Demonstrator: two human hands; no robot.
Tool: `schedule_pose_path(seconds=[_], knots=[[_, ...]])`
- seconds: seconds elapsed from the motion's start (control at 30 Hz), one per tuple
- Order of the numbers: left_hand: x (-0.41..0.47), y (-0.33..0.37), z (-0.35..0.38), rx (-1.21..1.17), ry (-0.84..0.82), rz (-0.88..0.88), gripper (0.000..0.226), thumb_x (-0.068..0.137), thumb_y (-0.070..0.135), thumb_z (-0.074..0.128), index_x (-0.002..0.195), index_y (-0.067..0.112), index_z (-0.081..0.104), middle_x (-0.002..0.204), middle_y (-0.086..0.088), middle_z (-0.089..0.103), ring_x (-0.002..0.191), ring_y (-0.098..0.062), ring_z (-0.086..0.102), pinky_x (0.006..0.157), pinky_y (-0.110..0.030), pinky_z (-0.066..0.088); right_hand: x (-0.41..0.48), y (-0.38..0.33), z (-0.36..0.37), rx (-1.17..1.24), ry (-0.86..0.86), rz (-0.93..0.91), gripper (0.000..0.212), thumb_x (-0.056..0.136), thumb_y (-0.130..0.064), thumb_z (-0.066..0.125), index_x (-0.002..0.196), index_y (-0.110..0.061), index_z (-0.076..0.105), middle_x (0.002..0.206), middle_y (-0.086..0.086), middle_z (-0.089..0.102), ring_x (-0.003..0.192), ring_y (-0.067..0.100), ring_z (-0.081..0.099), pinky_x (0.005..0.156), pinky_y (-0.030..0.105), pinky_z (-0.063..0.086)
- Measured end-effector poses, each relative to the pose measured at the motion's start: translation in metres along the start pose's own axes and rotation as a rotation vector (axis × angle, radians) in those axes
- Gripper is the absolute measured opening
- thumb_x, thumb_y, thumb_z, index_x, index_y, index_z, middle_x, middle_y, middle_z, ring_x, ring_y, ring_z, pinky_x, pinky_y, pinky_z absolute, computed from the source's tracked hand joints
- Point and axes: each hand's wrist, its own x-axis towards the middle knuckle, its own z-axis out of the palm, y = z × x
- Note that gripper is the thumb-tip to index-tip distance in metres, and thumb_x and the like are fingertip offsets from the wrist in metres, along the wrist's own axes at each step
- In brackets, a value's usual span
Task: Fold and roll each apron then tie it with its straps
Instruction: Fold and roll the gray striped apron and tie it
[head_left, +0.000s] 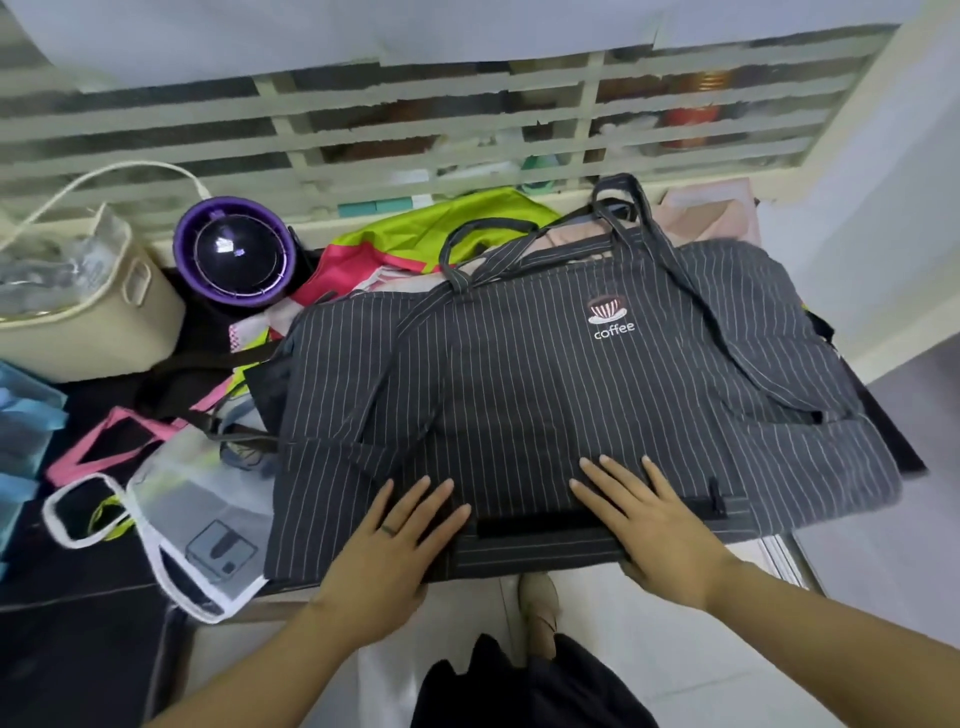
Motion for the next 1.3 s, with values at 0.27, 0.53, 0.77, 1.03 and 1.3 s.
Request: schedule_pose_path(seconds=[0.27, 0.53, 0.77, 1.03, 1.3], knots=[[-0.019, -0.006, 0.001, -0.064, 0.138, -0.214, 0.124, 0.056, 0.014, 0.080, 0.153, 0.013, 0.002, 0.158, -0.012, 0.008, 0.145, -0.027, 0.004, 0.112, -0.042, 0.009, -0.003, 0.006, -0.002, 0.059, 0.007, -0.024, 0.104, 0.079, -0.023, 0.067, 0.149, -0.020, -0.009, 0.159, 0.003, 0.010, 0.146, 0.025, 0.006, 0.116, 0.046, 0.005], [-0.010, -0.030, -0.038, -0.142, 0.282, -0.290, 0.085, 0.048, -0.004, 0.077, 0.130, 0.008, 0.057, 0.138, -0.011, 0.053, 0.118, -0.018, 0.058, 0.072, -0.027, 0.057, 0.014, 0.016, -0.071, 0.538, -0.266, 0.118, 0.044, 0.098, -0.004, 0.037, 0.141, -0.013, 0.045, 0.148, 0.000, 0.041, 0.138, 0.016, 0.034, 0.112, 0.022, 0.023], [0.005, -0.061, -0.129, -0.284, 0.021, -0.538, 0.025, 0.084, 0.004, 0.044, 0.064, 0.019, 0.039, 0.077, -0.008, 0.052, 0.090, -0.033, 0.057, 0.064, -0.034, 0.036, 0.034, 0.047, -0.147, 0.557, -0.450, 0.295, 0.026, 0.078, 0.000, 0.051, 0.059, -0.016, 0.042, 0.060, -0.001, 0.038, 0.062, 0.020, 0.033, 0.055, 0.025, 0.029], [0.024, -0.099, -0.141, -0.463, -0.400, -0.642, 0.015, 0.086, 0.006, 0.045, 0.090, 0.010, 0.059, 0.090, -0.008, 0.057, 0.090, -0.027, 0.054, 0.070, -0.028, 0.042, 0.073, 0.046, -0.167, 0.229, -0.580, 0.323, 0.016, 0.090, -0.008, 0.046, 0.073, -0.009, 0.048, 0.072, 0.001, 0.041, 0.062, 0.015, 0.037, 0.052, 0.024, 0.030], [0.046, -0.139, -0.129, -0.355, -0.064, -0.990, 0.019, 0.088, 0.011, 0.045, 0.092, 0.025, 0.056, 0.111, -0.008, 0.062, 0.105, -0.029, 0.057, 0.076, -0.034, 0.042, 0.114, 0.081, -0.132, 0.223, 0.033, 0.447, 0.007, 0.089, -0.014, 0.046, 0.085, -0.017, 0.051, 0.109, 0.015, 0.064, 0.092, 0.033, 0.059, 0.072, 0.034, 0.043]])
